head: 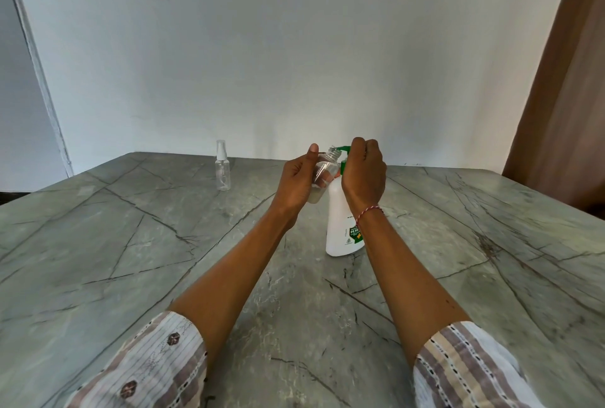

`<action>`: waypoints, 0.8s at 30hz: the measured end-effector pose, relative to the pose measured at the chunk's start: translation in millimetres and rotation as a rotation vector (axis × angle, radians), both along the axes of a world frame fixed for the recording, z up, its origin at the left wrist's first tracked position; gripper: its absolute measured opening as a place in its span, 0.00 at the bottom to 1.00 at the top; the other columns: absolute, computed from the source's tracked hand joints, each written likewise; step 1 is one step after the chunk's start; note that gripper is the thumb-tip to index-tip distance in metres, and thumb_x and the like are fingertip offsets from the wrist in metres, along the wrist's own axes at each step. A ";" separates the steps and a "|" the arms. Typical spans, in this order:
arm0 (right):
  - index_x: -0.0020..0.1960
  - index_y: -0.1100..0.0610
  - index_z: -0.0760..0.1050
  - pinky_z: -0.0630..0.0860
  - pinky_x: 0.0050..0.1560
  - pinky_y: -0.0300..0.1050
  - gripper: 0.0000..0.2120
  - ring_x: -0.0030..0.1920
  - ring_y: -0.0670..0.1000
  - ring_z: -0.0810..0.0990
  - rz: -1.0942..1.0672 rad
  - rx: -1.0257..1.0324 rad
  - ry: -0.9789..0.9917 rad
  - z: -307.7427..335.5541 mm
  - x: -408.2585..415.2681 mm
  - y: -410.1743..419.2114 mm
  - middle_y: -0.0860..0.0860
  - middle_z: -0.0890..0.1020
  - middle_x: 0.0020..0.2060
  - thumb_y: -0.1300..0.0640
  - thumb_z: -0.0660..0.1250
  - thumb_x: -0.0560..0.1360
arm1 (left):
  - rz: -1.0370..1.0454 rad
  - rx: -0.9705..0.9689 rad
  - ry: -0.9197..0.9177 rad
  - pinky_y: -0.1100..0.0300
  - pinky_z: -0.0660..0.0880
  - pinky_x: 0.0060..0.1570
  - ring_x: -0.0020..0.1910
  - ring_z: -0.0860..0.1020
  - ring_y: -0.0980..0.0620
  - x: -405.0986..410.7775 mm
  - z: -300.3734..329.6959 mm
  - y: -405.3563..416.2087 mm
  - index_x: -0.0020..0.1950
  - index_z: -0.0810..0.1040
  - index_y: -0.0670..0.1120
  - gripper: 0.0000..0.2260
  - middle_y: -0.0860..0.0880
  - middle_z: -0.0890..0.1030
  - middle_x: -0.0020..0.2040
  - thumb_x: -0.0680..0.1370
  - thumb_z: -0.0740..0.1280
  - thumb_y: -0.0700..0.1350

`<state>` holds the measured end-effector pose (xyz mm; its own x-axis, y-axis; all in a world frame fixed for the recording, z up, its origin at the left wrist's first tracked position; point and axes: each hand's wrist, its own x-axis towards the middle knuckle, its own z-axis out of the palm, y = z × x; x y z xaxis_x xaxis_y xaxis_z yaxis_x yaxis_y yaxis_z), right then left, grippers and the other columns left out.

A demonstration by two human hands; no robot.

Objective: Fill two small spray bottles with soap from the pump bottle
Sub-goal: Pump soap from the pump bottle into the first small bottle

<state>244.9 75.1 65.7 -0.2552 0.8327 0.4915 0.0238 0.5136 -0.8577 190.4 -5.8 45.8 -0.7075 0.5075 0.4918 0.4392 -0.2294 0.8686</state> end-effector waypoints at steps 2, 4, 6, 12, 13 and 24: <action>0.45 0.58 0.67 0.57 0.29 0.35 0.12 0.31 0.45 0.67 -0.013 0.052 -0.086 0.1 1.0 0.6 0.43 0.66 0.30 0.53 0.49 0.81 | 0.015 0.002 -0.004 0.73 0.71 0.33 0.32 0.78 0.67 -1.0 0.4 0.5 0.42 0.78 0.59 0.16 0.64 0.80 0.34 0.80 0.53 0.57; 0.50 0.58 0.70 0.61 0.33 0.37 0.16 0.36 0.47 0.68 -0.002 0.062 -0.082 0.2 0.6 0.2 0.45 0.68 0.33 0.49 0.48 0.81 | 0.012 0.006 0.001 0.73 0.72 0.32 0.32 0.78 0.68 -1.5 0.7 0.6 0.41 0.78 0.59 0.16 0.65 0.80 0.32 0.80 0.53 0.57; 0.53 0.60 0.71 0.64 0.39 0.37 0.19 0.38 0.48 0.69 -0.001 0.078 -0.069 0.0 1.9 0.3 0.47 0.71 0.37 0.47 0.48 0.81 | 0.009 0.000 0.009 0.73 0.71 0.33 0.32 0.77 0.69 -1.6 0.3 0.7 0.40 0.78 0.59 0.16 0.66 0.80 0.31 0.80 0.52 0.57; 0.45 0.59 0.68 0.63 0.30 0.35 0.12 0.31 0.45 0.67 -0.009 0.034 -0.024 0.2 0.3 1.1 0.45 0.68 0.32 0.54 0.50 0.80 | 0.005 0.015 0.004 0.72 0.72 0.34 0.32 0.77 0.68 -2.8 1.3 0.4 0.41 0.77 0.59 0.16 0.64 0.80 0.32 0.80 0.53 0.56; 0.44 0.59 0.67 0.61 0.29 0.37 0.11 0.30 0.44 0.67 -0.005 -0.003 0.016 0.6 -1.2 0.3 0.45 0.68 0.31 0.55 0.50 0.80 | 0.006 0.013 0.000 0.73 0.72 0.33 0.32 0.77 0.68 -2.6 1.0 0.6 0.41 0.77 0.59 0.15 0.64 0.79 0.33 0.80 0.53 0.56; 0.47 0.59 0.69 0.60 0.27 0.33 0.16 0.31 0.44 0.68 -0.014 -0.007 -0.027 0.4 -1.3 -1.2 0.45 0.69 0.31 0.49 0.50 0.81 | 0.007 0.018 -0.004 0.78 0.70 0.29 0.31 0.77 0.69 -3.2 -0.1 -0.1 0.40 0.77 0.58 0.16 0.67 0.79 0.30 0.80 0.53 0.56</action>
<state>243.6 73.9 66.1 -0.2559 0.8400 0.4785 0.0540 0.5066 -0.8605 187.2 -5.9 45.7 -0.7129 0.4940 0.4978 0.4373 -0.2418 0.8662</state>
